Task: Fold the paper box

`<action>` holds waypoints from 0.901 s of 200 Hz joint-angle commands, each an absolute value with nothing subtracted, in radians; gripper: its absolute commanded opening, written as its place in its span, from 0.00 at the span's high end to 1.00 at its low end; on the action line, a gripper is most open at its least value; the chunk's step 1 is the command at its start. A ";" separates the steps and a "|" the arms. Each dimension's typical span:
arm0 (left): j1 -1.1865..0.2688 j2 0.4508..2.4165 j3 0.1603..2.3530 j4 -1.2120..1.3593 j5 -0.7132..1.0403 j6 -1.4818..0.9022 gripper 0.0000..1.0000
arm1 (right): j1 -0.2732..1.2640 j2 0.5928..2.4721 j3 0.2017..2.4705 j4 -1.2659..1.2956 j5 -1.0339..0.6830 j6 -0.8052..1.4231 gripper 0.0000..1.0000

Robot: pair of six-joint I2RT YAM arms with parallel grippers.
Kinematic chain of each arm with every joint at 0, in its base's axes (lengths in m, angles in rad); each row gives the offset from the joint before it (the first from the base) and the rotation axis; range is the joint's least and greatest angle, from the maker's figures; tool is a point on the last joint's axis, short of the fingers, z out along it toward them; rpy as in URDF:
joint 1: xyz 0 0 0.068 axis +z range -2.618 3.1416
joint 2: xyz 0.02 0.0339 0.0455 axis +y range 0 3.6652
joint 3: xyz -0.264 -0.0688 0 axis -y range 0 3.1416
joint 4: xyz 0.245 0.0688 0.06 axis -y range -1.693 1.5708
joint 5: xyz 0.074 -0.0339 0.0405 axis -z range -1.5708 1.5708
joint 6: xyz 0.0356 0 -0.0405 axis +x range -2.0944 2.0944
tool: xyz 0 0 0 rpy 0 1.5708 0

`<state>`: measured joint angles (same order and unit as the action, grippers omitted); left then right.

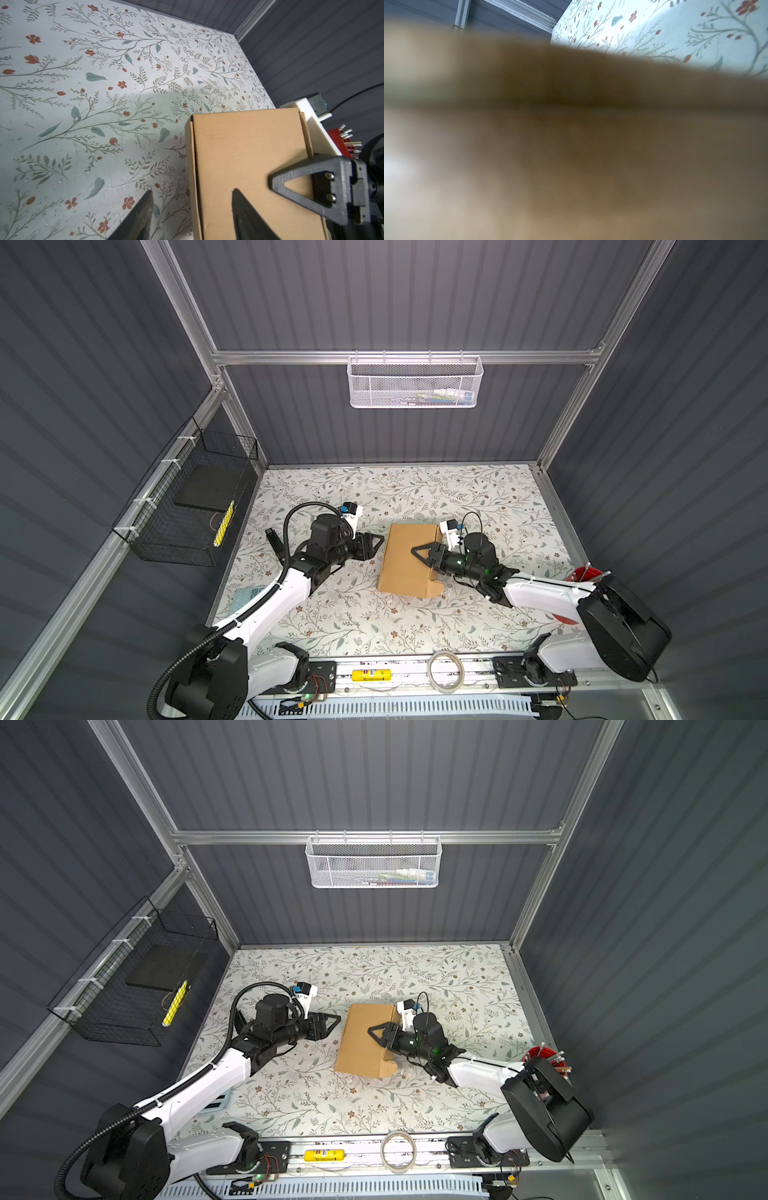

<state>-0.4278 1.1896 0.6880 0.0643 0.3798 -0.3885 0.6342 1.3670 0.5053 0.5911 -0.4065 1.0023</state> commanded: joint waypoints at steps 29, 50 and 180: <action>-0.410 1.207 0.652 0.219 0.529 -0.435 0.33 | 0.587 1.282 0.532 0.456 -0.474 0.923 0.44; -0.407 1.213 0.652 0.245 0.556 -0.440 0.21 | 0.567 1.254 0.533 0.430 -0.502 0.915 0.44; -0.403 1.287 0.619 0.549 0.826 -0.522 0.01 | 0.414 1.058 0.616 0.217 -0.709 0.839 0.44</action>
